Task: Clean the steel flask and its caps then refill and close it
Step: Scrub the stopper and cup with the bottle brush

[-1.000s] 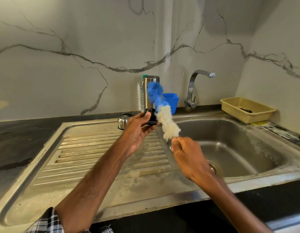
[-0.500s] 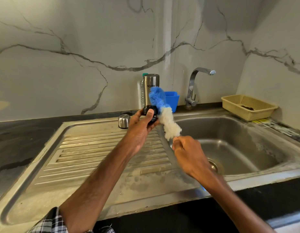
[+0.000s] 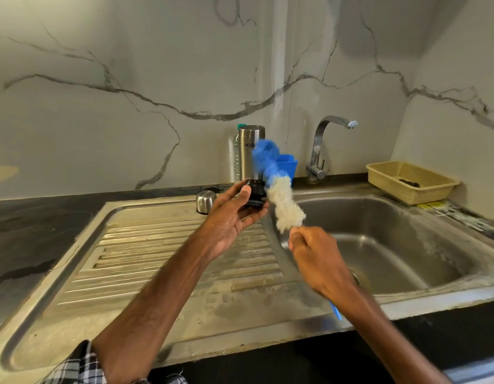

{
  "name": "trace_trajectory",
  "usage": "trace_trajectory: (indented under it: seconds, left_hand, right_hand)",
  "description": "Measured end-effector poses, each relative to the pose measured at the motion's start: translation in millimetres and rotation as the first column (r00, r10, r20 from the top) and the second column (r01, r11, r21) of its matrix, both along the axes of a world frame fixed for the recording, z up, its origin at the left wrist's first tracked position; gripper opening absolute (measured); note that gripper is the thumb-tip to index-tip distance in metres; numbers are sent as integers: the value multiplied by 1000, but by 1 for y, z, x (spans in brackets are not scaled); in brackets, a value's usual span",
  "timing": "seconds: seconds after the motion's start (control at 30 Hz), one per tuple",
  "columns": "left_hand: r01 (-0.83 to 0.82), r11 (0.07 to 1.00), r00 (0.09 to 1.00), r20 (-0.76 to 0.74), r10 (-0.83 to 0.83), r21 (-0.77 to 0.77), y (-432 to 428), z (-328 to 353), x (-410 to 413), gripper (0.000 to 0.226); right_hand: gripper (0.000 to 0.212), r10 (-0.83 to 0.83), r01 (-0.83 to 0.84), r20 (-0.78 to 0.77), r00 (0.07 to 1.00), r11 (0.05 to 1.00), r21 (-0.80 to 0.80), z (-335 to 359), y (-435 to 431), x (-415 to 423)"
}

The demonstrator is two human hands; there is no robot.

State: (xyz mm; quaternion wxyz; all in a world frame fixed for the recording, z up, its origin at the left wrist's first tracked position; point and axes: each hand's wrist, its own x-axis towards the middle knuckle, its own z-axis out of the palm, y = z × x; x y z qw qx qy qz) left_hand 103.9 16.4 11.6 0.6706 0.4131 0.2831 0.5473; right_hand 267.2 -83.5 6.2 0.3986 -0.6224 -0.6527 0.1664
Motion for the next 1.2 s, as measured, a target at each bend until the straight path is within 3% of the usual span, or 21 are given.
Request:
trace_trajectory:
  seconds: [0.5,0.67,0.83,1.03,1.2]
  left_hand:
    - [-82,997,994,78,81,12,-3,3,9,35]
    - [29,999,999,-22,-28,45,-5,0,9,41]
    - [-74,988,993,-83,86,138,6,-2,-3,31]
    - [-71,972,951,-279,133,222,1,-10,11,42]
    - [-106,981,958,-249,144,161,5,-9,4,42]
  right_hand:
    - [42,35,-35,-8,999,996,-78,-3,-15,-10]
    - [42,8,-11,-44,999,997,-83,2,4,-2]
    - [41,-1,1,-7,1000,998,-56,-8,-19,-2]
    - [40,-65,64,-36,997,998,-27,0,-4,4]
    - [41,-7,7,5,1000,998,-55,-7,-16,2]
